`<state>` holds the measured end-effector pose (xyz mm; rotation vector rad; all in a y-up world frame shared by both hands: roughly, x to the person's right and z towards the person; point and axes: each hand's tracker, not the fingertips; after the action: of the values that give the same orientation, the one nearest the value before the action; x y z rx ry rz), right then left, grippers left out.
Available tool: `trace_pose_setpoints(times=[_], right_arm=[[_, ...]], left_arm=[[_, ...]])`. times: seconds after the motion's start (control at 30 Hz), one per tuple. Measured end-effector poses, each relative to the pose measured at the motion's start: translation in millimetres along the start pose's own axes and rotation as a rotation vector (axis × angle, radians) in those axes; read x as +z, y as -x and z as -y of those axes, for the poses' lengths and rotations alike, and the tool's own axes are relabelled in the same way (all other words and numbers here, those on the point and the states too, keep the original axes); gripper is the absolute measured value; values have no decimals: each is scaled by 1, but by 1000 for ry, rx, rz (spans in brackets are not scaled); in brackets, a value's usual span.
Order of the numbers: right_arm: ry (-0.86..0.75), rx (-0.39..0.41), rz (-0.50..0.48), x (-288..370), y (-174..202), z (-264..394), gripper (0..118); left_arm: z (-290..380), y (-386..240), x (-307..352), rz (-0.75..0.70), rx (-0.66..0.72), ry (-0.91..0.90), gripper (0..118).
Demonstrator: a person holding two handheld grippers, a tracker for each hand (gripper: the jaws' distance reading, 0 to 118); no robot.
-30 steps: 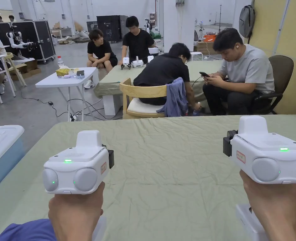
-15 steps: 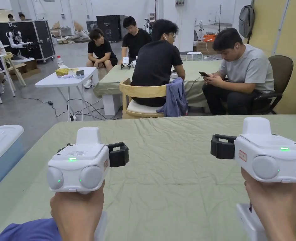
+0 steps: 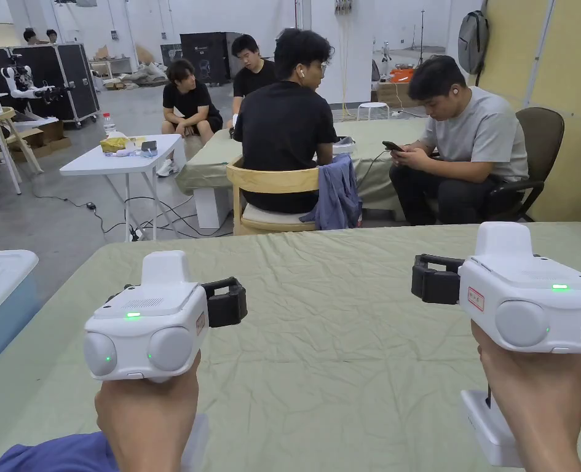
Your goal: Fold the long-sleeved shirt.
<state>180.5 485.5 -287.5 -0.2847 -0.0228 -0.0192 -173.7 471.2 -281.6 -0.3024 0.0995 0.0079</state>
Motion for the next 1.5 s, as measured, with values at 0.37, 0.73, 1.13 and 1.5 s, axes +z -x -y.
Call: trace_pose_setpoints(times=[0.37, 0.73, 1.13, 1.5], right_arm=[[0, 12, -9, 1, 3, 2, 118], [18, 13, -15, -1, 5, 6, 118], [28, 22, -14, -2, 6, 9, 118], [29, 30, 6, 1, 0, 8, 118]], left_arm=[[-4, -2, 1, -24, 27, 16, 118], [-1, -20, 5, -73, -15, 35, 118], [0, -17, 22, 78, 56, 49, 118], [-1, -13, 19, 4, 10, -5, 118]])
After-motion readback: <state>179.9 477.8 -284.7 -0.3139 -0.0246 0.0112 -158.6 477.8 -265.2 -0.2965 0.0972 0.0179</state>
